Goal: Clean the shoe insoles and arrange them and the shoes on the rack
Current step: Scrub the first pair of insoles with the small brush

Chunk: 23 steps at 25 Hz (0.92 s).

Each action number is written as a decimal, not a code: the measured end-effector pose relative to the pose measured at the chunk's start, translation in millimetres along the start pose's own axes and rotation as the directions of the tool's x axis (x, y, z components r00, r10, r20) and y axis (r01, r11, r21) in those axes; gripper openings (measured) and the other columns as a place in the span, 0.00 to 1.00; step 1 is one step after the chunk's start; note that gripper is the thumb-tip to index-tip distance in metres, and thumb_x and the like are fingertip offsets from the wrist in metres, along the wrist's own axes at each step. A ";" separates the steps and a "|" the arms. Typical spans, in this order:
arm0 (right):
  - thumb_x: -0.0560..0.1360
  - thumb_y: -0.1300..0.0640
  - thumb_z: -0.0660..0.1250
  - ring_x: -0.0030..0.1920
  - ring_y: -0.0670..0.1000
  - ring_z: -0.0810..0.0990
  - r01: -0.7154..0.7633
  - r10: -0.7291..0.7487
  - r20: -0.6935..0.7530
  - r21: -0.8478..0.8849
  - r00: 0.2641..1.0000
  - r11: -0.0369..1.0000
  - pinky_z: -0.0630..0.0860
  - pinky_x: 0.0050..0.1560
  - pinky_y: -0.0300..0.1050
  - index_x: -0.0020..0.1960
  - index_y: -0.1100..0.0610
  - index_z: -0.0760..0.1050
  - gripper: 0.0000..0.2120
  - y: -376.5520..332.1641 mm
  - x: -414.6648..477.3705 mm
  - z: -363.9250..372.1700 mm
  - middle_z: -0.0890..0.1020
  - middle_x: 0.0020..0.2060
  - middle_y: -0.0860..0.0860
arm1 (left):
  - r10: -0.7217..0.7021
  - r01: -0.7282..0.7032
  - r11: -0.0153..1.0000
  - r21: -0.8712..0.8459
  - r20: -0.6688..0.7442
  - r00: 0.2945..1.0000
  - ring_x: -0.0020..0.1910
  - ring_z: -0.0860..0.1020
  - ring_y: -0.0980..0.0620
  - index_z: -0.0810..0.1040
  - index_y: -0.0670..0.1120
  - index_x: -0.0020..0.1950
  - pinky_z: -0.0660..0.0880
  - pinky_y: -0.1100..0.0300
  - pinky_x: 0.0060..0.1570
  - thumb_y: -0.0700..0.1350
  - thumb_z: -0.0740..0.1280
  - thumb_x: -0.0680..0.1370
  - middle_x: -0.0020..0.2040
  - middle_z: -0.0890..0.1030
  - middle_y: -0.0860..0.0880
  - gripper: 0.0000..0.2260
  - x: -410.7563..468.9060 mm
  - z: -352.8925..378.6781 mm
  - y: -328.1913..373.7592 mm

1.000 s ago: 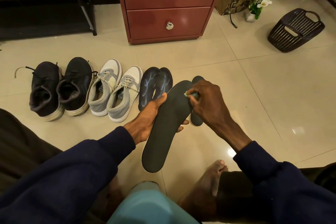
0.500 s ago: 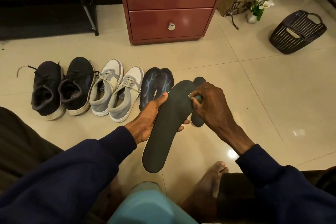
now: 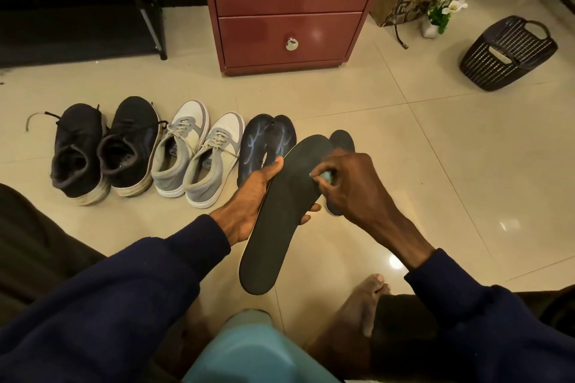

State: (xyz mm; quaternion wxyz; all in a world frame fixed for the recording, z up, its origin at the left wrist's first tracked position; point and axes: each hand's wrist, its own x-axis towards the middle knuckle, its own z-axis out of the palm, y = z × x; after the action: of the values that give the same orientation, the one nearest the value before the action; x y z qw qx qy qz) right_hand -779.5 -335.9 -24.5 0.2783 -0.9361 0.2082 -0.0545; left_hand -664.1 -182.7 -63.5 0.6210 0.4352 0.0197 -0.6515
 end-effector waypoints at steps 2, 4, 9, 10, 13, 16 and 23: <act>0.73 0.62 0.74 0.41 0.47 0.81 0.100 -0.106 0.130 0.057 0.986 0.993 0.77 0.42 0.32 0.49 0.59 0.85 0.05 -13.8 -8.6 7.9 0.83 0.45 0.52 | 0.011 -0.011 1.000 -0.006 -0.034 0.999 0.54 0.83 0.39 0.77 0.44 0.72 0.81 0.42 0.52 0.62 0.59 0.84 0.65 0.81 0.36 0.27 0.9 -1.5 -1.7; 0.73 0.62 0.74 0.40 0.48 0.81 0.068 -0.070 0.094 0.017 0.993 0.998 0.78 0.42 0.35 0.48 0.58 0.86 0.04 -10.0 -2.8 5.6 0.83 0.45 0.52 | 0.006 -0.006 1.000 0.004 -0.023 1.000 0.56 0.82 0.38 0.76 0.44 0.72 0.80 0.43 0.52 0.62 0.59 0.84 0.65 0.81 0.36 0.27 1.8 -1.0 -2.6; 0.72 0.64 0.74 0.43 0.50 0.81 -0.073 0.068 -0.177 -0.021 0.982 0.997 0.72 0.42 0.33 0.48 0.58 0.85 0.06 14.2 4.5 -2.3 0.84 0.45 0.53 | -0.022 0.021 1.000 0.013 0.032 0.999 0.60 0.78 0.34 0.75 0.41 0.73 0.77 0.44 0.56 0.63 0.59 0.84 0.66 0.79 0.33 0.29 0.6 -0.4 -0.5; 0.71 0.63 0.74 0.42 0.48 0.80 -0.023 0.026 -0.132 0.019 0.991 1.000 0.72 0.41 0.30 0.47 0.57 0.85 0.05 9.3 1.7 1.5 0.84 0.44 0.52 | -0.028 0.027 1.000 0.010 0.040 0.999 0.59 0.79 0.35 0.76 0.41 0.72 0.77 0.45 0.55 0.63 0.58 0.84 0.66 0.79 0.33 0.29 -0.2 -0.2 0.1; 0.72 0.62 0.75 0.40 0.46 0.80 0.048 -0.045 -0.051 0.071 0.998 0.996 0.75 0.41 0.30 0.46 0.56 0.85 0.04 2.5 1.2 3.9 0.83 0.43 0.50 | -0.040 0.040 0.999 0.006 0.065 0.997 0.58 0.79 0.35 0.77 0.41 0.72 0.77 0.45 0.53 0.63 0.58 0.84 0.65 0.79 0.32 0.29 -1.1 0.4 -0.3; 0.71 0.65 0.73 0.41 0.49 0.81 -0.028 0.034 -0.281 0.027 0.959 0.999 0.78 0.43 0.40 0.45 0.57 0.84 0.05 22.8 12.8 -8.4 0.83 0.42 0.51 | -0.074 0.073 0.997 0.016 0.096 0.993 0.56 0.80 0.37 0.76 0.39 0.72 0.79 0.47 0.52 0.63 0.57 0.84 0.64 0.79 0.32 0.30 -3.2 4.4 0.6; 0.73 0.60 0.75 0.42 0.43 0.79 0.029 -0.011 -0.146 0.122 0.989 0.992 0.73 0.44 0.22 0.49 0.57 0.84 0.05 0.6 3.1 14.2 0.83 0.46 0.49 | -0.069 0.067 0.997 0.024 0.092 0.993 0.57 0.80 0.35 0.75 0.41 0.73 0.80 0.47 0.48 0.63 0.57 0.84 0.66 0.78 0.32 0.29 -4.9 5.2 -0.8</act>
State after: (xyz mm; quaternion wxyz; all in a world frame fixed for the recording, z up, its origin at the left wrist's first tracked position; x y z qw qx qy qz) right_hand -773.8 -330.7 -36.7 0.3193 -0.9126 0.2148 -0.1377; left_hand -668.2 -181.6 -57.8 0.5942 0.4099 -0.0013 -0.6921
